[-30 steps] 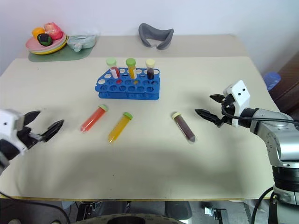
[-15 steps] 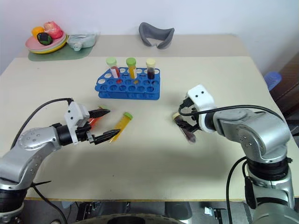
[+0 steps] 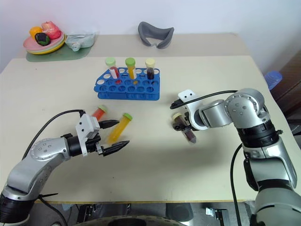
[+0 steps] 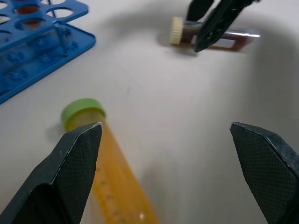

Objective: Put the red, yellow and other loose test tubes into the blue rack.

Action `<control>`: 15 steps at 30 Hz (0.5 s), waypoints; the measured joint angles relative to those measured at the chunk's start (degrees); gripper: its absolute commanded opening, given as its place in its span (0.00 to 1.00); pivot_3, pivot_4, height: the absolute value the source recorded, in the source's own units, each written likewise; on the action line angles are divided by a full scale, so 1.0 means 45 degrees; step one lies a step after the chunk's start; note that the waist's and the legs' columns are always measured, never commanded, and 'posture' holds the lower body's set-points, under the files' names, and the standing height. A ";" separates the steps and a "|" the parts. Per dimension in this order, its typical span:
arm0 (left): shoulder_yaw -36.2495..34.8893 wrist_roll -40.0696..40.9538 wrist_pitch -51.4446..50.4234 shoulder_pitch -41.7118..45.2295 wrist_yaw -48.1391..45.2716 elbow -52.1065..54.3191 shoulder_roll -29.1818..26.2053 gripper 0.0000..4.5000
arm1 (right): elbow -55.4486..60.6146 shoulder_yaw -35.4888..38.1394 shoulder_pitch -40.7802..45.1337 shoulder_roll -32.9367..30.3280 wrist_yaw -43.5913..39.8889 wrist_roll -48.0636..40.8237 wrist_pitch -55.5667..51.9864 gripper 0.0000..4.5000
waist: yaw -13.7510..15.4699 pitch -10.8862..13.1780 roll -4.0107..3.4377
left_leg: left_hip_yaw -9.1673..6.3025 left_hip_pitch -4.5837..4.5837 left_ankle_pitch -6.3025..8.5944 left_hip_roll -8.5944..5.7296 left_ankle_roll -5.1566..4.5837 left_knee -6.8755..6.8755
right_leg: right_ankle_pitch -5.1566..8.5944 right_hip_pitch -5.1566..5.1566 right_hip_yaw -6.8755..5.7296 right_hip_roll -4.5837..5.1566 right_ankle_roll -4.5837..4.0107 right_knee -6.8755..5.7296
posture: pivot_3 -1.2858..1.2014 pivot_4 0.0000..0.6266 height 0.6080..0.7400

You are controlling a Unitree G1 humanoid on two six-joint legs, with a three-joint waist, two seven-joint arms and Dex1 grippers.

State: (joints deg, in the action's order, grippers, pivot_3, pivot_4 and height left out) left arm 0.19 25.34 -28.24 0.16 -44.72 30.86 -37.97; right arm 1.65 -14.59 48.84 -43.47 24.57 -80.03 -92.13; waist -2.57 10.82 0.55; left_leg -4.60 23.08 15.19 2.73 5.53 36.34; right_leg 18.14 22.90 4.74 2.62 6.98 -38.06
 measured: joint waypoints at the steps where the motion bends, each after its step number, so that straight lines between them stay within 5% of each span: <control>1: -0.0028 0.0001 0.0001 -0.0078 0.0075 0.0083 0.0002 0.99 | -0.0295 -0.0312 0.0235 -0.0091 0.0361 -0.0298 -0.0002 1.00 | 0.0000 0.0000 0.0000 | -0.0004 0.0004 0.0000 0.0000 0.0000 0.0004 | 0.0000 0.0001 -0.0002 0.0000 0.0000 0.0000 | 0.52 0.24 1.00; 5: -0.0058 0.0009 0.0002 -0.0417 0.0270 0.0182 0.0005 0.99 | -0.0862 -0.1126 0.0816 -0.0133 0.1337 -0.1187 -0.0002 1.00 | 0.0001 0.0000 -0.0001 | -0.0008 0.0016 0.0000 0.0000 0.0000 0.0005 | 0.0000 0.0015 -0.0006 -0.0001 0.0000 -0.0003 | 0.52 0.24 1.00; 8: -0.0117 0.0029 0.0003 -0.0597 0.0313 0.0280 0.0005 1.00 | -0.1082 -0.1368 0.1021 -0.0123 0.1749 -0.1563 -0.0003 0.82 | 0.0000 0.0000 -0.0001 | -0.0010 0.0020 0.0000 0.0000 0.0000 0.0006 | 0.0000 0.0017 -0.0008 -0.0002 0.0000 -0.0002 | 0.52 0.24 1.00; 12: -0.0150 0.0038 0.0007 -0.0633 0.0311 0.0333 0.0004 1.00 | -0.1344 -0.1452 0.1144 -0.0051 0.2181 -0.1964 -0.0003 0.38 | 0.0003 -0.0002 -0.0002 | -0.0011 0.0020 0.0000 0.0000 0.0000 0.0007 | 0.0000 0.0017 -0.0009 -0.0003 0.0000 -0.0003 | 0.52 0.24 1.00; 15: -0.0153 0.0038 0.0009 -0.0630 0.0306 0.0331 0.0004 1.00 | -0.1449 -0.1450 0.1172 0.0032 0.2513 -0.2279 -0.0005 0.38 | -0.0001 -0.0002 -0.0002 | -0.0012 0.0020 0.0000 0.0000 -0.0001 0.0007 | 0.0000 0.0017 -0.0010 -0.0005 0.0000 -0.0003 | 0.52 0.24 1.00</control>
State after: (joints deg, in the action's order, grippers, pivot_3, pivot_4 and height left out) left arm -0.50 25.51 -28.20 -2.68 -43.34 32.35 -37.95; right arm -4.87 -21.12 54.12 -43.33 35.88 -90.28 -92.15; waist -2.57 10.82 0.54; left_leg -4.65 23.17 15.19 2.73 5.52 36.38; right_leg 18.14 22.97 4.69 2.60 6.98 -38.07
